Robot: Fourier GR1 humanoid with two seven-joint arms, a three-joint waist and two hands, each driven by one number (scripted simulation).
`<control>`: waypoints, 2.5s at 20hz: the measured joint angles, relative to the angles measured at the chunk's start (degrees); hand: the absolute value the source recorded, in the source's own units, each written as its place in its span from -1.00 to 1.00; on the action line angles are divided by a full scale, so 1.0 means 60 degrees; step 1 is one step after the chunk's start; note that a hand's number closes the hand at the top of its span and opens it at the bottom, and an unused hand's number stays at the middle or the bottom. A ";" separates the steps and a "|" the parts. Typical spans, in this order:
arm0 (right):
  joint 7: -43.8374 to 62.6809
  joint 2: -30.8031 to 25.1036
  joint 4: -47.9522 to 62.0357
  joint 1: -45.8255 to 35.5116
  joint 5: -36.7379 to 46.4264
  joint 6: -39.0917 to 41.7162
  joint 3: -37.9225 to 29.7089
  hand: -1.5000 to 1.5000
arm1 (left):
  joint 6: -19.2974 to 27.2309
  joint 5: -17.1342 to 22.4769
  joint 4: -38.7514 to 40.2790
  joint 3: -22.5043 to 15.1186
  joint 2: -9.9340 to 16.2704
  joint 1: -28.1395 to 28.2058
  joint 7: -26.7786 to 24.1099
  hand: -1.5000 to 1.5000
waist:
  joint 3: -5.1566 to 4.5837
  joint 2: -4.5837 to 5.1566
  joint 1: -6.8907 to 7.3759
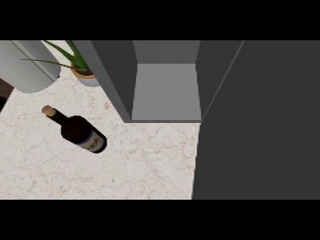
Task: Pick up the wine, place it into the cabinet and close the cabinet
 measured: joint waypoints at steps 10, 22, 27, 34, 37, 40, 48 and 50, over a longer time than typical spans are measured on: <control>0.2342 -0.0160 -0.0150 -0.2142 0.0089 -0.0842 -0.0259 -1.00 | 0.0834 0.0194 -0.0010 0.0214 0.0469 -0.0758 0.1259 -1.00 | -0.0001 -0.0006 -0.0022; 0.3717 -0.0386 -0.0209 -0.3435 0.0125 -0.1153 -0.0830 -1.00 | 0.1509 -0.1040 0.0557 -0.0332 0.0279 -0.1497 0.1283 -1.00 | 0.0000 -0.0001 -0.0078; 0.4111 -0.0486 -0.0272 -0.3832 0.0138 -0.1230 -0.0916 -1.00 | 0.1304 -0.1403 0.1183 -0.0317 0.0108 -0.1364 0.0698 -1.00 | -0.0003 -0.0004 -0.0089; 0.4534 -0.0611 -0.0180 -0.4593 0.0160 -0.1344 -0.1126 -1.00 | 0.0685 -0.1637 0.2197 -0.0170 0.0021 -0.1058 -0.0207 -1.00 | -0.0005 0.0000 -0.0068; 0.4640 -0.0606 -0.0219 -0.4600 0.0163 -0.1367 -0.1080 -1.00 | 0.0489 -0.1808 0.2682 -0.0201 -0.0033 -0.0984 -0.0527 -1.00 | -0.0002 -0.0001 -0.0083; 0.4762 -0.0605 -0.0220 -0.4760 0.0172 -0.1432 -0.1122 -1.00 | 0.0132 -0.1937 0.3315 -0.0205 -0.0110 -0.0778 -0.1078 -1.00 | -0.0004 -0.0001 -0.0087; 0.5010 -0.0677 -0.0162 -0.5460 0.0251 -0.1642 -0.1106 -1.00 | -0.0481 -0.2340 0.4587 -0.0199 -0.0383 -0.0133 -0.2331 -1.00 | -0.0006 -0.0004 -0.0064; 0.5001 -0.0735 -0.0149 -0.5419 0.0231 -0.1616 -0.1235 -1.00 | -0.0581 -0.2541 0.4839 -0.0275 -0.0525 0.0078 -0.2740 -1.00 | -0.0006 -0.0002 -0.0058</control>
